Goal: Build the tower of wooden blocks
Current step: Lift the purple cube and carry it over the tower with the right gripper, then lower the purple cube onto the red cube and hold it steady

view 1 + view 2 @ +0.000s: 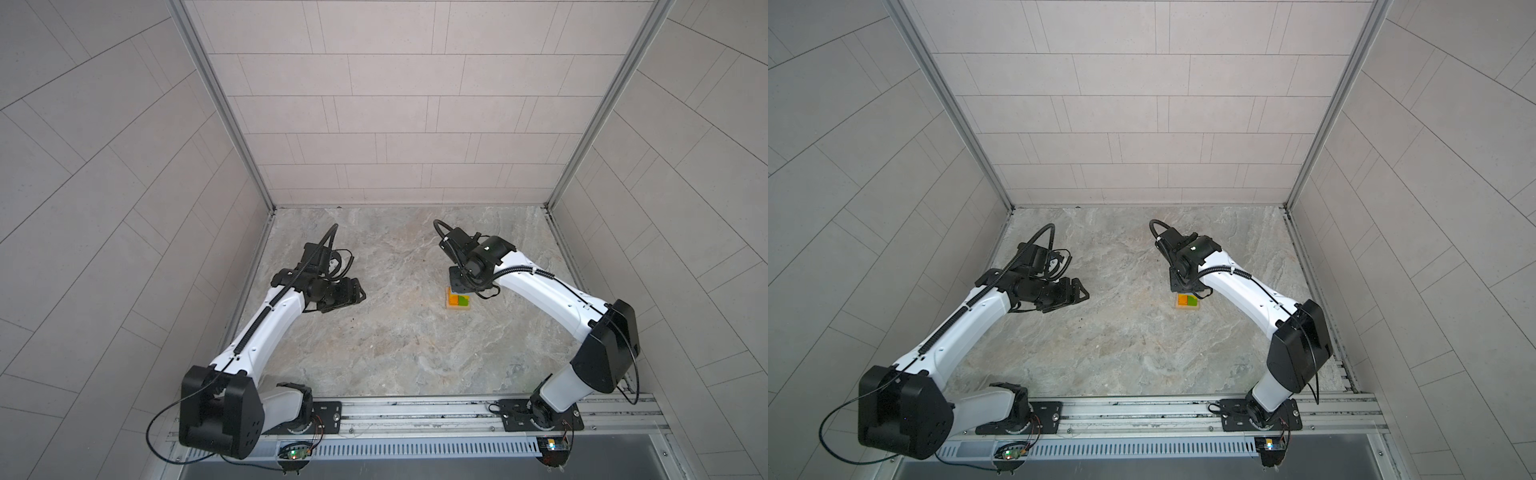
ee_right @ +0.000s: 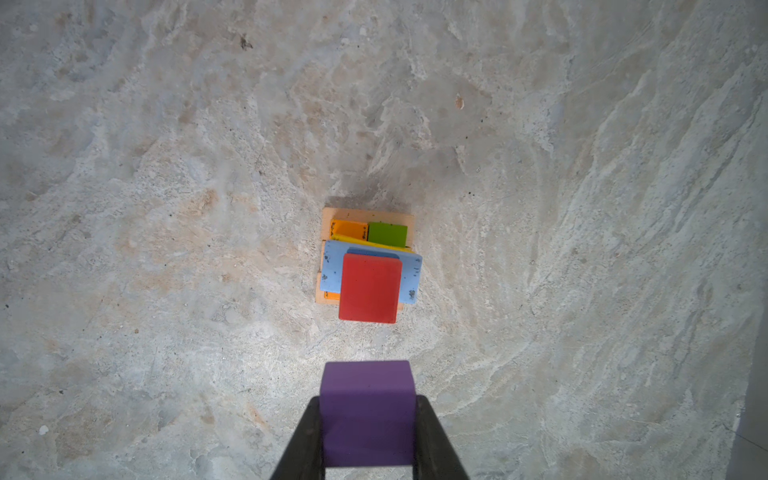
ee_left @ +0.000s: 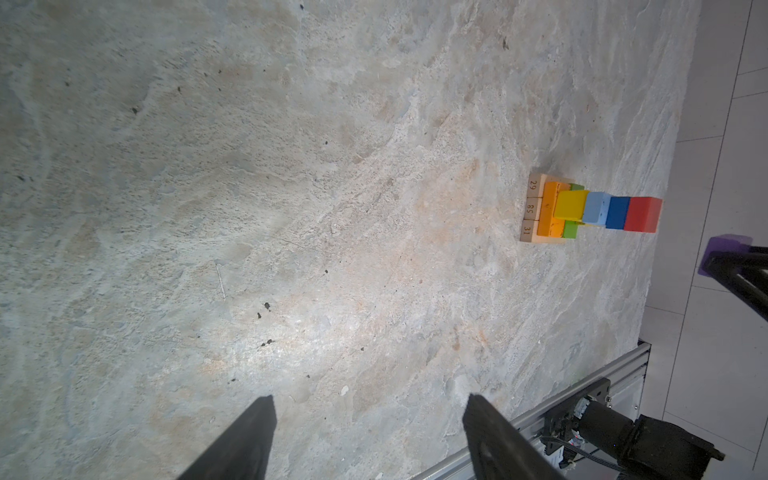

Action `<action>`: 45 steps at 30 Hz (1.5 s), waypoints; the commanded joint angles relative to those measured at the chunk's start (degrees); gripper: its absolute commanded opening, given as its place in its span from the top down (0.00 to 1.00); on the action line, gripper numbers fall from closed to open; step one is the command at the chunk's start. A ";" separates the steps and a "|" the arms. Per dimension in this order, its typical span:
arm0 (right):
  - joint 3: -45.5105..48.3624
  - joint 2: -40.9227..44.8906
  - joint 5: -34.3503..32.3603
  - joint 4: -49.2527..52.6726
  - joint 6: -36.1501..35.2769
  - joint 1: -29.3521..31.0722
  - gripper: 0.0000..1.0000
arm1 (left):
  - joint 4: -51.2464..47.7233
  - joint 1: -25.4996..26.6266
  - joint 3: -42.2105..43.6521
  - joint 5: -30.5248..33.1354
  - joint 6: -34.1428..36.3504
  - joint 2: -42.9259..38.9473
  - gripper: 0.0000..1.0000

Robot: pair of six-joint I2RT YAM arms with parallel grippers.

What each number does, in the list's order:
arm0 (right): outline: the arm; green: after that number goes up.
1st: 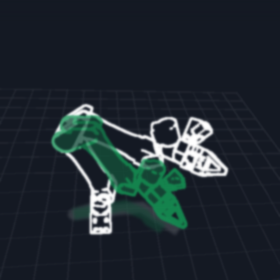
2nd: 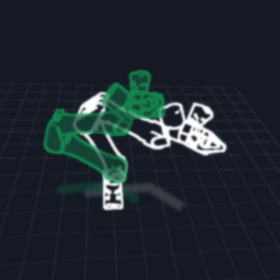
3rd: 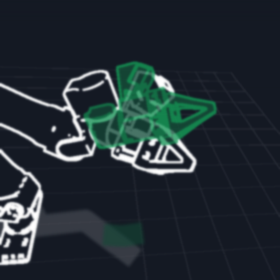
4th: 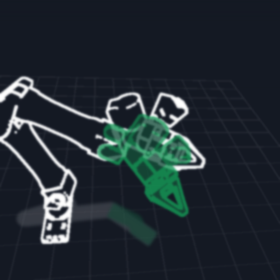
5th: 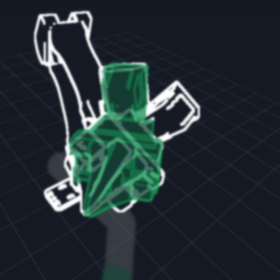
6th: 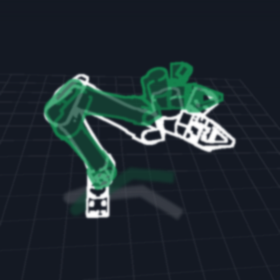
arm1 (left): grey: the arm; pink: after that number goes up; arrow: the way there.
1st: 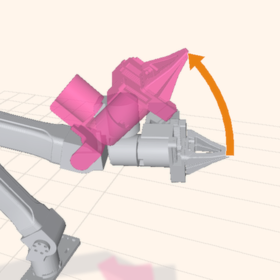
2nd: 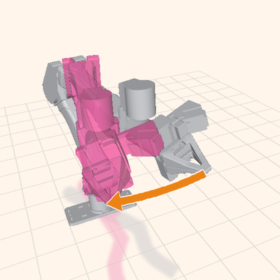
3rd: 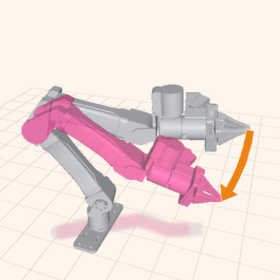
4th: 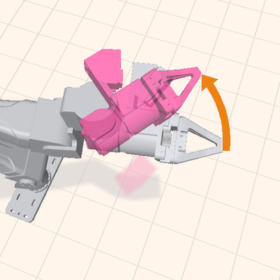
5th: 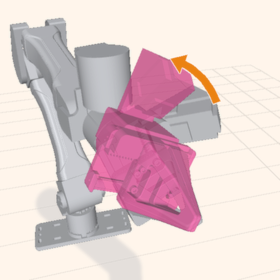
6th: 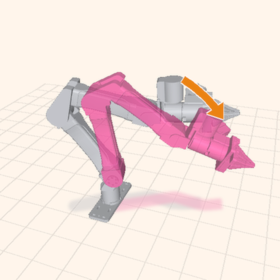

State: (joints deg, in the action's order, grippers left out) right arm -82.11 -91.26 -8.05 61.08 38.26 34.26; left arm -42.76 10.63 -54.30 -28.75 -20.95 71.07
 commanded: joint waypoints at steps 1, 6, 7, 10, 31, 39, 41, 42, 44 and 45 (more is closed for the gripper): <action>0.84 1.70 -0.49 -1.74 2.26 -0.97 0.79 | 0.33 -0.35 -0.13 -0.18 0.29 -0.13 0.22; 1.07 0.44 0.15 -3.01 2.52 -1.70 0.79 | 0.40 -0.34 -0.21 -0.14 0.24 0.15 0.22; 1.03 0.15 0.34 -3.23 2.52 -1.75 0.79 | 0.45 -0.29 -0.19 -0.17 0.23 0.28 0.22; 0.97 -0.55 0.54 -3.90 2.61 -1.83 0.79 | 0.47 -0.39 -0.34 -0.25 0.25 0.38 0.22; 3.26 -2.24 0.14 -8.16 4.17 -2.53 0.79 | 0.55 -0.61 -0.32 -0.13 0.47 0.39 0.22; 4.21 -2.35 0.27 -8.69 4.28 -2.76 0.79 | 0.40 -0.77 -0.40 -0.21 0.55 0.48 0.22; 4.41 -2.68 0.52 -8.93 4.21 -2.88 0.79 | 0.40 -0.78 -0.41 -0.25 0.51 0.54 0.22; 4.41 -2.86 0.63 -8.92 4.22 -2.97 0.79 | 0.41 -0.79 -0.36 -0.22 0.56 0.50 0.22; 4.56 -2.95 0.67 -9.12 4.19 -2.97 0.79 | 0.40 -0.79 -0.37 -0.25 0.56 0.49 0.22; 4.54 -3.04 0.63 -9.14 4.19 -2.97 0.79 | 0.36 -0.78 -0.37 -0.25 0.56 0.49 0.22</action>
State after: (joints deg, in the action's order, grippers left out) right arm -78.28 -93.41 -6.81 51.75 41.32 31.70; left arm -42.68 10.35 -54.30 -28.93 -20.93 71.26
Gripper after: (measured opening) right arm 0.281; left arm 0.785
